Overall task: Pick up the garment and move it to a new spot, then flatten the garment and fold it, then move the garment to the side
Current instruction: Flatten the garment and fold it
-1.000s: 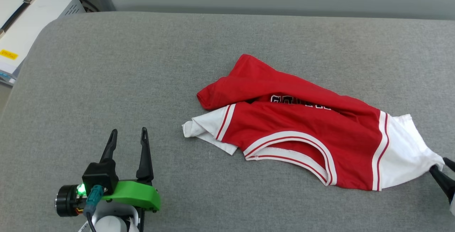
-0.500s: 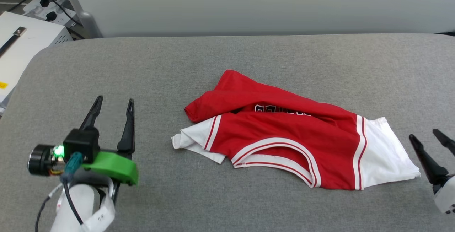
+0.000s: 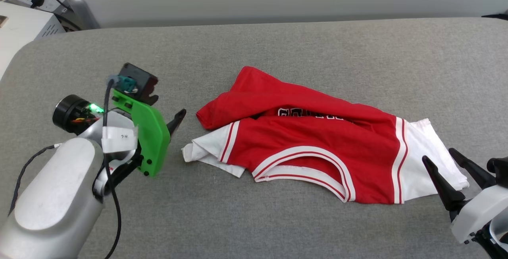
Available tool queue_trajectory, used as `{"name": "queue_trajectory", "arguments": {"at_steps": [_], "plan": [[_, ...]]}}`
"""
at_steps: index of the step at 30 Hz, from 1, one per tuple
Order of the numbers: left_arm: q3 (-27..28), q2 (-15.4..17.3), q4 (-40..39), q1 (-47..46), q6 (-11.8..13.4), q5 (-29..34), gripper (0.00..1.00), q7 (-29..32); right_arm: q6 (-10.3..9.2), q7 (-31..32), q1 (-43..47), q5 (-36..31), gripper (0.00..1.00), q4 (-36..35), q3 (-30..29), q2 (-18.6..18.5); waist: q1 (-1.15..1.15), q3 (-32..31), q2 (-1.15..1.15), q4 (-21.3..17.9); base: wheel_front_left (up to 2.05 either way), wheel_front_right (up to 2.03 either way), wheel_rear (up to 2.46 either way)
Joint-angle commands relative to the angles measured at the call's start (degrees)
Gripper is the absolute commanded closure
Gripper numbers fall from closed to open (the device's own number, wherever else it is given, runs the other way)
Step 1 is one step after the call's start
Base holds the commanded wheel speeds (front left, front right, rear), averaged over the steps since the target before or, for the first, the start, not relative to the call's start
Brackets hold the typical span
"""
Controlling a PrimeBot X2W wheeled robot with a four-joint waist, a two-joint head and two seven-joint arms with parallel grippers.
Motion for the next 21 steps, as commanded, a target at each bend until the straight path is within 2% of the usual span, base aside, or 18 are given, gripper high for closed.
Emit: {"name": "queue_trajectory", "arguments": {"at_steps": [1,5,8,12,20,21], "plan": [[-2.09,1.03,-0.39,-2.0,-0.14,-2.33,0.0,3.05,-0.04,0.58,0.58,-0.76,0.0,-0.82,-0.51,0.49,0.0,0.99,0.0,-0.64,0.0,0.0,0.0],[-9.7,3.66,-0.81,-5.02,-0.15,-7.7,0.0,11.75,-0.04,1.96,-0.03,-1.54,0.0,-2.2,-0.73,1.44,0.0,2.61,0.0,-1.65,0.0,0.0,0.0],[-14.94,5.3,-0.34,-7.22,-0.15,-9.07,0.0,14.93,-0.04,2.58,-0.88,-1.86,0.0,-2.79,-0.49,1.83,0.0,4.09,0.0,-2.58,0.0,0.0,0.0],[-19.58,5.91,2.21,-10.06,-0.15,-10.37,0.0,15.46,-0.04,2.84,-2.44,-2.02,0.0,-3.05,0.17,2.24,0.0,6.62,0.0,-3.89,0.0,0.0,0.0],[-25.9,5.59,11.1,-13.77,-0.15,-12.14,0.0,12.7,-0.04,1.48,-5.44,-1.55,0.0,-1.14,2.34,2.87,0.0,10.55,0.0,-5.71,0.0,0.0,0.0],[-26.71,5.73,12.07,-14.1,-0.15,-12.49,0.82,12.19,-0.04,1.18,-5.67,-1.44,0.0,-0.72,2.54,2.87,0.0,10.67,0.0,-5.76,0.0,0.0,0.0]]}}
